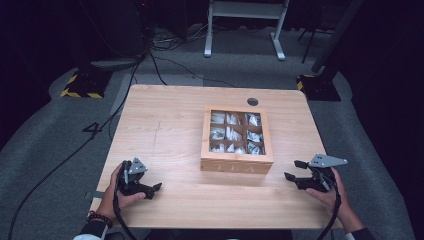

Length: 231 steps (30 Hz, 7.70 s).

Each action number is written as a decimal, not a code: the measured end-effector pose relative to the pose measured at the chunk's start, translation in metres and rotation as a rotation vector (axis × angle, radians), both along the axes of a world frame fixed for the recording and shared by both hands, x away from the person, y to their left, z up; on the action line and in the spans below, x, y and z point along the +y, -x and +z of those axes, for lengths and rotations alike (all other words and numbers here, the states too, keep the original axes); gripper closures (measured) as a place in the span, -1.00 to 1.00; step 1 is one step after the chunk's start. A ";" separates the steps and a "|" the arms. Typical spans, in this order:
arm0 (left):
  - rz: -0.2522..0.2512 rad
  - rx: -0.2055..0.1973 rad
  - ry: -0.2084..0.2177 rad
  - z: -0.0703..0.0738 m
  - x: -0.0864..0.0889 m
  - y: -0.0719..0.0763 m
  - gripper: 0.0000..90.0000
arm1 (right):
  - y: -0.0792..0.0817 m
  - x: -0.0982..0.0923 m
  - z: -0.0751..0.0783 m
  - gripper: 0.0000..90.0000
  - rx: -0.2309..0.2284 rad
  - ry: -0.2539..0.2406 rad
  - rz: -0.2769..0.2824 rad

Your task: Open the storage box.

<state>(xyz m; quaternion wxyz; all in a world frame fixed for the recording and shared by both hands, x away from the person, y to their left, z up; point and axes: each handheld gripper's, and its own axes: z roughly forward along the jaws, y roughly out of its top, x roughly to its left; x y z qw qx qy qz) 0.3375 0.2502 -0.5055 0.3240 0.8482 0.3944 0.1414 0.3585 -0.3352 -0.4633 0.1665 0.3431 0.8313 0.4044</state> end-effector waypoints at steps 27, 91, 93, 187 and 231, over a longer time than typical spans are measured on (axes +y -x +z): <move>-0.015 -0.003 0.006 0.000 0.003 0.000 -0.95 | -0.029 0.075 0.018 -0.33 0.006 0.052 0.084; -0.127 -0.123 0.001 0.043 -0.063 -0.029 -0.63 | -0.029 0.074 0.037 -0.36 -0.034 0.000 0.033; -0.142 -0.147 0.004 0.049 -0.073 -0.032 -0.63 | -0.029 0.074 0.037 -0.37 -0.033 0.001 0.035; -0.256 -0.398 0.182 0.141 -0.141 -0.098 -0.07 | -0.008 0.001 -0.027 -0.37 0.071 0.012 0.048; -0.227 -0.379 0.271 0.172 -0.145 -0.148 0.18 | -0.009 0.011 -0.041 -0.57 0.043 0.058 0.089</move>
